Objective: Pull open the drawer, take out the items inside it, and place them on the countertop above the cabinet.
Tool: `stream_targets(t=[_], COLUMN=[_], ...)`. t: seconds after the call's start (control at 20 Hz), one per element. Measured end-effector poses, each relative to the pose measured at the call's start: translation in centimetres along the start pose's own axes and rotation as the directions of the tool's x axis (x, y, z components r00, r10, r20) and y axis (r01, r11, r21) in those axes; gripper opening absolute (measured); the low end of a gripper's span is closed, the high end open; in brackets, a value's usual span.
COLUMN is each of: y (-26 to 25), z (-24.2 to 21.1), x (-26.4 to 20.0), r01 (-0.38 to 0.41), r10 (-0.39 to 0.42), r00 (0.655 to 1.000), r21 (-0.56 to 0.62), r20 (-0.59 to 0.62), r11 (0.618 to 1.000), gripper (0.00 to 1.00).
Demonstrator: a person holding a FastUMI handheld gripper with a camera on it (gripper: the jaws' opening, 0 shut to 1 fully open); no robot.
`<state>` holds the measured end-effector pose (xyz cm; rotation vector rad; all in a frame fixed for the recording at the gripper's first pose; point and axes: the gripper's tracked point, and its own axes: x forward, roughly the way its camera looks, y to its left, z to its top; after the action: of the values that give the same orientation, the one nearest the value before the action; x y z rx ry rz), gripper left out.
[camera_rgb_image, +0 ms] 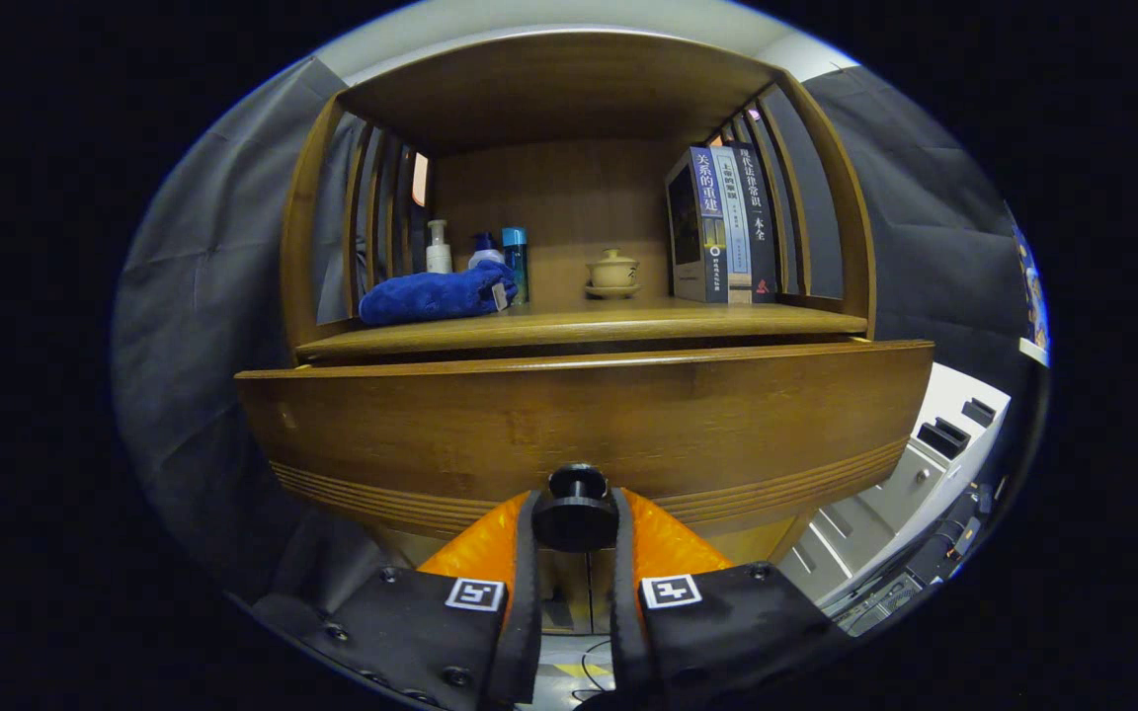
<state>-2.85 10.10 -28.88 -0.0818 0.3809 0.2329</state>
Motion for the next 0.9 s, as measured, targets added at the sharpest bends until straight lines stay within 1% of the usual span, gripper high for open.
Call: stream_targets(t=[0.25,0.4,0.55,0.65,0.7,0.9], y=[0.1,0.2,0.1,0.0,0.0,0.1], z=[-0.3,-0.4,-0.5,-0.7,-1.1,-2.4], x=[-1.5,-1.7,-2.0,-3.0,-3.2,-6.5], r01=[0.038,0.032,0.028,0.027,0.025,0.022], r10=[-0.038,-0.032,-0.028,-0.027,-0.025,-0.022], r00=[0.999,0.999,1.0,1.0,1.0,1.0], r21=[-0.005,0.018,-0.012,-0.024,-0.032,-0.032], r20=[0.005,-0.006,0.002,0.009,0.009,-0.009], r11=[0.999,0.999,1.0,0.999,0.999,0.999], gripper=[0.37,0.37,0.37,0.37,0.28,0.28])
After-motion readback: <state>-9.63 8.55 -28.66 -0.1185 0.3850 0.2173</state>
